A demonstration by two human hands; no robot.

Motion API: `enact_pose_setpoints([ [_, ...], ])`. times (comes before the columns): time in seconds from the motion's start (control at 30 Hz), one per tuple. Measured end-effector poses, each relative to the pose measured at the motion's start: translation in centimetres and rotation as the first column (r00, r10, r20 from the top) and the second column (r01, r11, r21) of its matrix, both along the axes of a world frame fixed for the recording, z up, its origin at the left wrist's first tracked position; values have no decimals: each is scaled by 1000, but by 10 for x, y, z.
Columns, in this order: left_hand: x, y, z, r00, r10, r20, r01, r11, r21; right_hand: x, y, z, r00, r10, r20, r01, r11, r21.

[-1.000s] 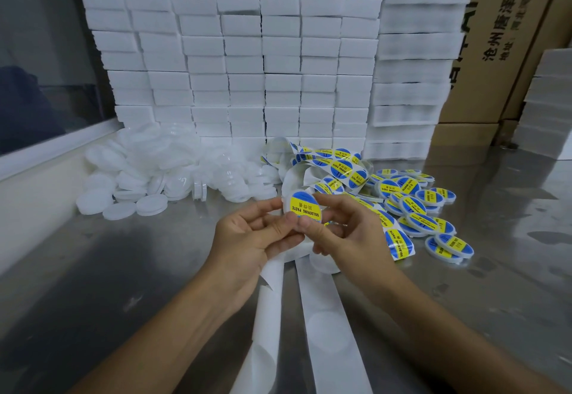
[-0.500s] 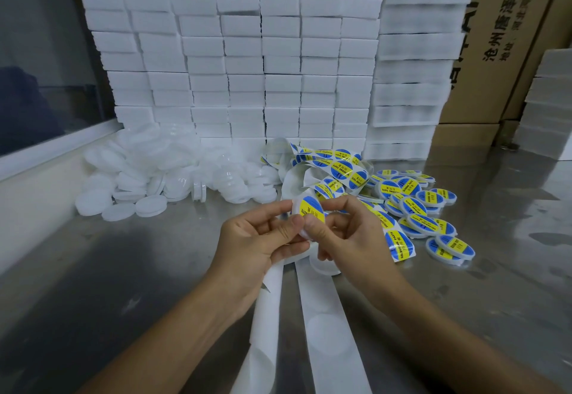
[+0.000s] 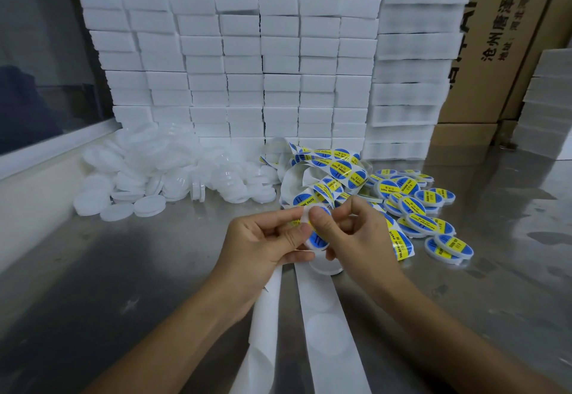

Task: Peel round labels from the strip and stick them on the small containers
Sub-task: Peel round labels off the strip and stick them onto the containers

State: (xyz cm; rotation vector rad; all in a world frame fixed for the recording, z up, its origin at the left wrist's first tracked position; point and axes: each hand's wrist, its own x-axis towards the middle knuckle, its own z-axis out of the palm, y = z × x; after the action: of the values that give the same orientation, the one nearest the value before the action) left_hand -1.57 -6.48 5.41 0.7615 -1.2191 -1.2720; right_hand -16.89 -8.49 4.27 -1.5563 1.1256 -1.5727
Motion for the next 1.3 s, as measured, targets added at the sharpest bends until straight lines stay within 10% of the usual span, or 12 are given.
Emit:
enact_pose_setpoints([
  [0.67, 7, -9, -5, 966, 216, 141, -218, 976, 2, -5, -6, 0, 985, 167, 39, -166, 986, -17],
  [0.93, 7, -9, -3, 969, 240, 53, -243, 968, 55, -6, 0, -6, 899, -64, -433, -71, 955, -288],
  [1.3, 9, -9, -2, 982, 174, 72, -180, 980, 79, -13, -1, 2, 811, -188, -553, -128, 867, -482],
])
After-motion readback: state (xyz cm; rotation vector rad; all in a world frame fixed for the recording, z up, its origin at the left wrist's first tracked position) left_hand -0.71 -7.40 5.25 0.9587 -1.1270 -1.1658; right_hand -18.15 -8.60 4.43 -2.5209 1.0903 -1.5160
